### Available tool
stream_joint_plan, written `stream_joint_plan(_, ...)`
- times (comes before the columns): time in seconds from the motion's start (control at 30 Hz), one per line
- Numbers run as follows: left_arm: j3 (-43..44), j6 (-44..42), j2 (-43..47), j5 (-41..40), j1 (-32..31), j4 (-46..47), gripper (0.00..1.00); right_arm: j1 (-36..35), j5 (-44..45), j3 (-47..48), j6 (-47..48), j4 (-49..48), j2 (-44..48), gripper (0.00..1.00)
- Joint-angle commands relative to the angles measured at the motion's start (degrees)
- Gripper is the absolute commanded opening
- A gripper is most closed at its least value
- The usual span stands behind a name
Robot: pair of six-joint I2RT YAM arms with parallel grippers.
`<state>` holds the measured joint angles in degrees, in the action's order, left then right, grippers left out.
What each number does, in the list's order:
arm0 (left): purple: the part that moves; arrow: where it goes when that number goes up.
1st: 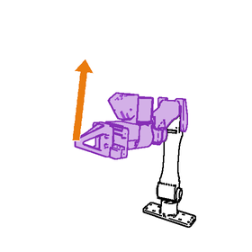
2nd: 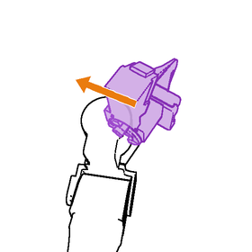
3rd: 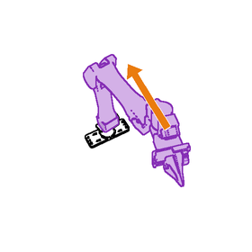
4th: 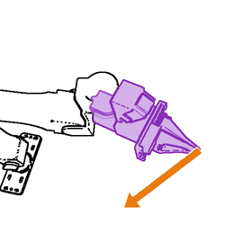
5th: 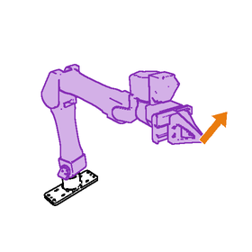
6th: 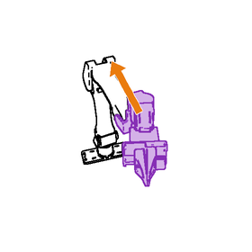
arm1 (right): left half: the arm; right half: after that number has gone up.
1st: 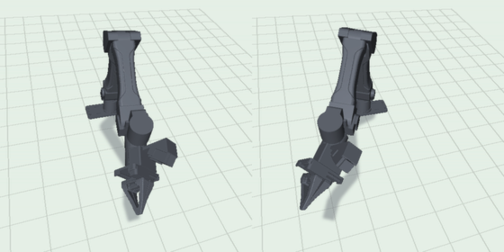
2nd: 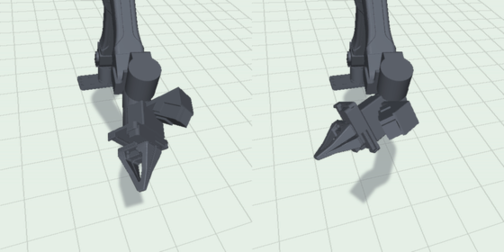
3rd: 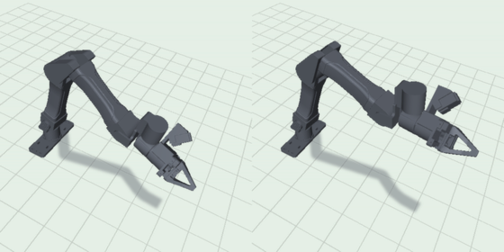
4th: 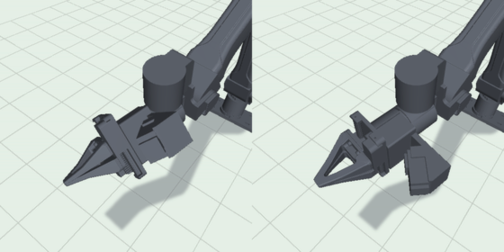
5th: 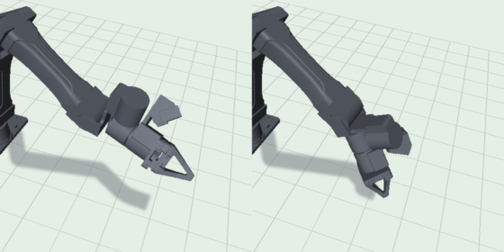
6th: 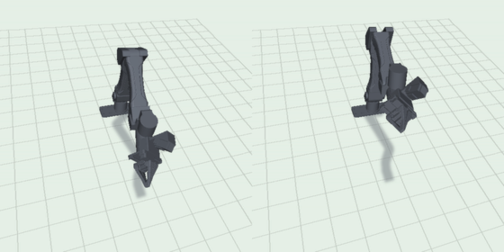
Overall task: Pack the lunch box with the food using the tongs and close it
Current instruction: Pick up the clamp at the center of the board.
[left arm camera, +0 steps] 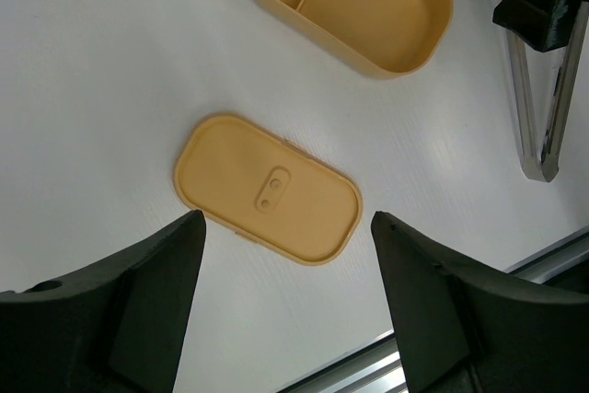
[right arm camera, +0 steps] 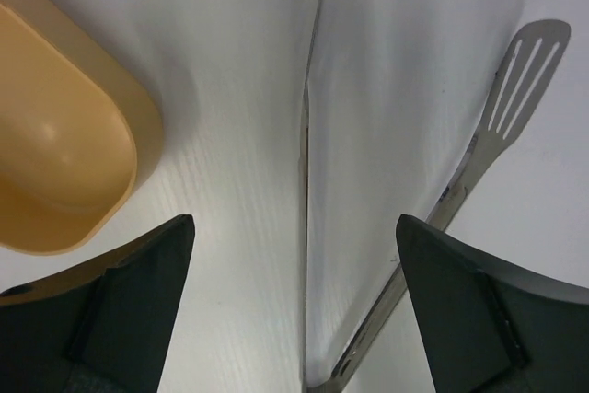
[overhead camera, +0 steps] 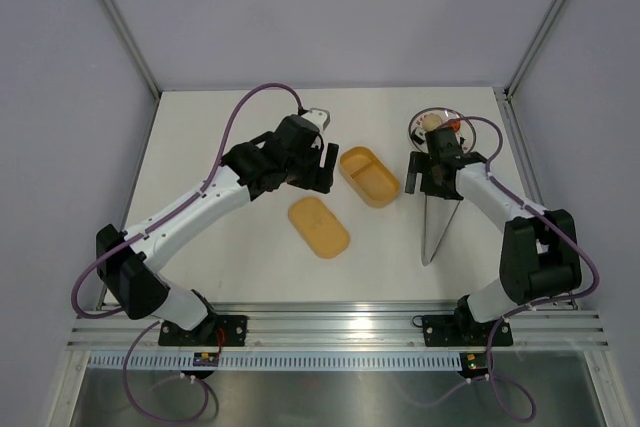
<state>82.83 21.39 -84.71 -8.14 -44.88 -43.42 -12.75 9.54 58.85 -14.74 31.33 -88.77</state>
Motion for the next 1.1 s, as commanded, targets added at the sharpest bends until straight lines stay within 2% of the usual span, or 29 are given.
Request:
stream_joint_plan(0.0,-0.39,-0.29,1.12,0.5,0.32,2.11,0.77,-0.43,2.58,1.36,-7.55,2.15,6.84,0.99)
stream_joint_plan(0.23,-1.09,0.58,1.91,0.23,0.32,2.29,0.78,-0.43,6.18,-6.71,-26.1,10.13,17.47,0.99)
stream_joint_plan(0.33,-1.53,0.85,2.0,0.76,0.24,2.72,0.78,-0.43,6.81,-10.58,-28.49,11.21,21.17,0.99)
stream_joint_plan(0.5,-1.35,1.2,1.56,0.5,0.32,2.9,0.78,-0.52,2.25,-15.25,-30.52,10.42,22.06,0.99)
stream_joint_plan(0.77,-1.0,1.29,0.42,0.85,0.32,3.08,0.79,-0.52,0.75,-17.54,-26.76,5.59,13.38,0.99)
stream_joint_plan(1.07,-1.62,1.38,0.33,0.76,0.32,3.16,0.79,-0.43,-0.4,-11.31,-18.32,0.31,1.08,0.94)
